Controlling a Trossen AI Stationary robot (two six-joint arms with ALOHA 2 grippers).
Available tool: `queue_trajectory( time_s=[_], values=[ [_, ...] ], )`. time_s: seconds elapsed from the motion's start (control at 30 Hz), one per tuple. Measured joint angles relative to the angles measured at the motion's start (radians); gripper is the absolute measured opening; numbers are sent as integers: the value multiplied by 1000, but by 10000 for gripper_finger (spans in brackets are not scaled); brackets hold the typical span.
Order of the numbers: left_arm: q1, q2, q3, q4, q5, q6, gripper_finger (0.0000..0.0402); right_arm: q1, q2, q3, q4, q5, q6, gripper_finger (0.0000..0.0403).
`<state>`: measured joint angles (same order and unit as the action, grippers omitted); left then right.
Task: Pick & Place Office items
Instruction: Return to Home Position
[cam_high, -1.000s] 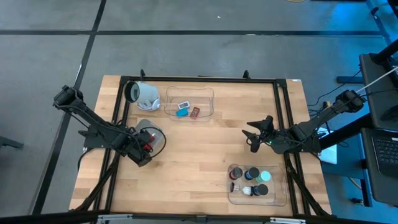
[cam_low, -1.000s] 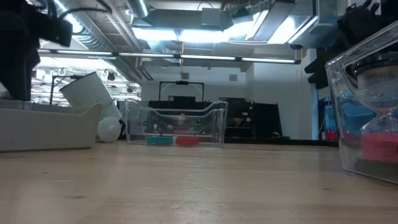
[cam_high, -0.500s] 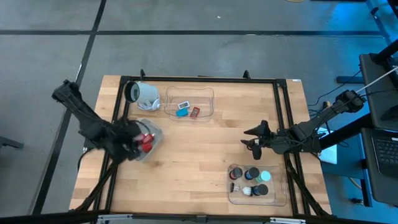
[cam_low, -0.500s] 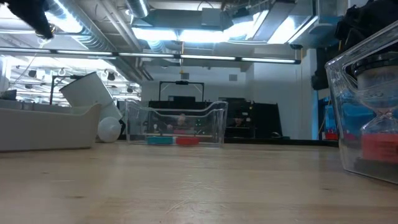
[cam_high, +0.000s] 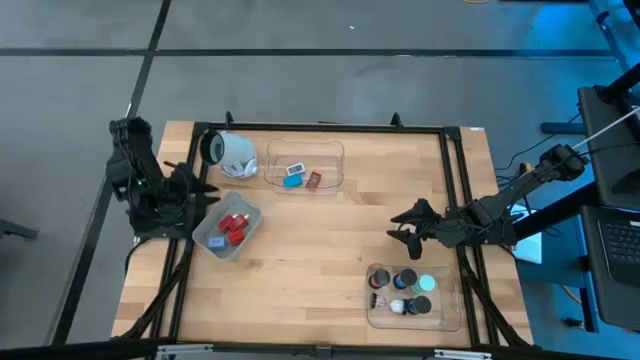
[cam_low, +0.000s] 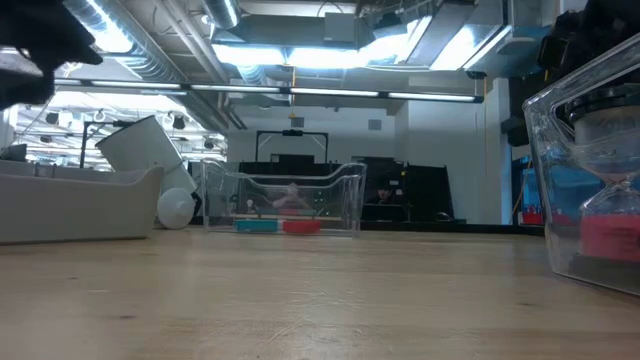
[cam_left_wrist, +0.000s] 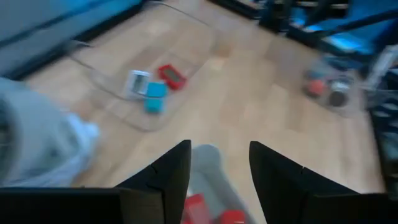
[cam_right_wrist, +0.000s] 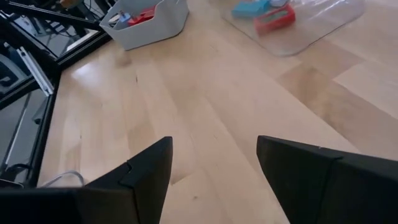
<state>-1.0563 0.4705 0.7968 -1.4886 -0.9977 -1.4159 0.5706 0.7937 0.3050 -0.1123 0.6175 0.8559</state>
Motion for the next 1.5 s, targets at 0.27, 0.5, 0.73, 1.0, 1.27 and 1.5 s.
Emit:
queue_trajectory(
  time_s=[0.27, 0.5, 0.73, 1.0, 1.27, 1.5],
  values=[
    [-82, -166, -266, 726, 182, 635, 146, 0, 0, 0, 0, -6, 29, 238],
    [-73, -173, -460, 1347, 216, 1309, 144, 1, 0, 0, 0, -6, 46, 238],
    [65, -198, -530, 1464, 202, 1389, 143, 1, 0, 0, 1, -21, 20, 238],
    [235, -232, -641, 1501, 294, 1336, 143, 1, 0, 0, 89, -114, -107, 238],
    [354, -278, -705, 1592, 414, 1355, 143, 1, 0, 0, 314, -273, -356, 238],
    [416, -285, -788, 1700, 452, 1362, 143, 1, 0, 1, 421, -388, -505, 238]
  ],
)
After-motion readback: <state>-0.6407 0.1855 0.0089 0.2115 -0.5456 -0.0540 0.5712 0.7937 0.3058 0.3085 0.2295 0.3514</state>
